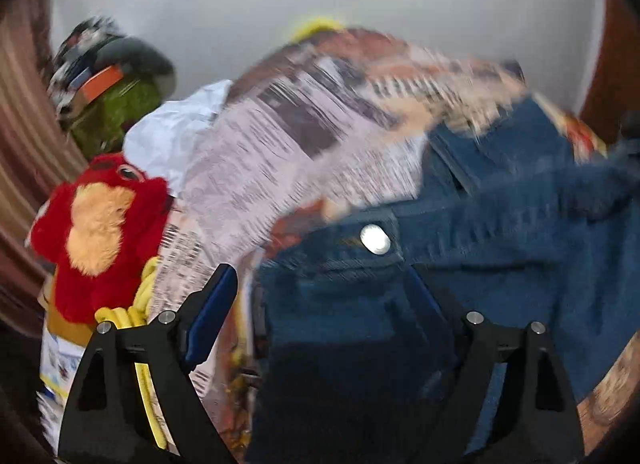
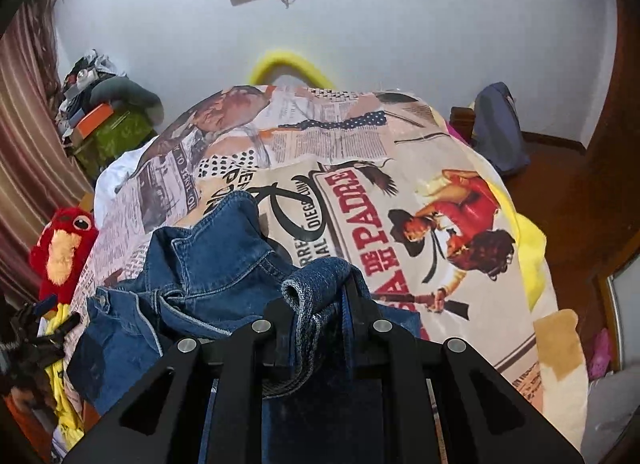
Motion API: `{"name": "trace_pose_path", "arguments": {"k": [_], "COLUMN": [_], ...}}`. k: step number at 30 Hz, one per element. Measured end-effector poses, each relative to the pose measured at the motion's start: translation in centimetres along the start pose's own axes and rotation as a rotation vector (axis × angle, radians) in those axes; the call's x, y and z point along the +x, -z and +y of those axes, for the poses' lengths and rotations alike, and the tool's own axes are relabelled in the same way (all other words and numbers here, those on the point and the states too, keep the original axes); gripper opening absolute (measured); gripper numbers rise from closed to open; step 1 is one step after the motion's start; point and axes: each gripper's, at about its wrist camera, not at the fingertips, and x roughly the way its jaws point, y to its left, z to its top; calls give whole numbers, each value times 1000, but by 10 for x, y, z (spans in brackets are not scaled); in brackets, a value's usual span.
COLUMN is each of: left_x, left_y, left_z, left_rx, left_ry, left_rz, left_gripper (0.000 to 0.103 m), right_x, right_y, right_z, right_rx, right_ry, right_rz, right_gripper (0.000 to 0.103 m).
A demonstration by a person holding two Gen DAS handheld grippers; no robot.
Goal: Fold large clothes
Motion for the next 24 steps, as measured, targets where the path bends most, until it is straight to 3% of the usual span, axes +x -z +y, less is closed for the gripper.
{"name": "trace_pose_path", "arguments": {"k": [4, 7, 10, 11, 12, 13, 14, 15, 16, 20, 24], "left_x": [46, 61, 67, 69, 70, 71, 72, 72, 71, 67, 53], "left_y": [18, 31, 39, 41, 42, 43, 44, 45, 45, 47, 47], "left_z": [-17, -8, 8, 12, 12, 11, 10, 9, 9, 9, 7], "left_rx": [38, 5, -85, -91, -85, -70, -57, -54, -55, -63, -51], "left_ry": [-40, -61, -25, -30, -34, -42, -50, -53, -57, -60, -80], "left_rz": [129, 132, 136, 144, 146, 145, 143, 140, 135, 111, 115], "left_gripper": [87, 91, 94, 94, 94, 94, 94, 94, 94, 94, 92], "right_x": [5, 14, 22, 24, 24, 21, 17, 12, 8, -18, -38], "right_y": [3, 11, 19, 22, 24, 25, 25, 23, 21, 20, 36], "right_z": [-4, -9, -13, -14, -15, -15, -16, -26, -38, -97, -100], "right_rx": [-49, -106, -156, -173, -195, -224, -283, -302, -279, -93, -107], "right_ry": [30, 52, 70, 81, 126, 245, 449, 564, 573, 398, 322], "right_rz": [37, 67, 82, 84, 71, 28, -47, -87, -82, 14, 12], "right_gripper": [12, 12, 13, 18, 20, 20, 20, 20, 20, 20, 20]}}
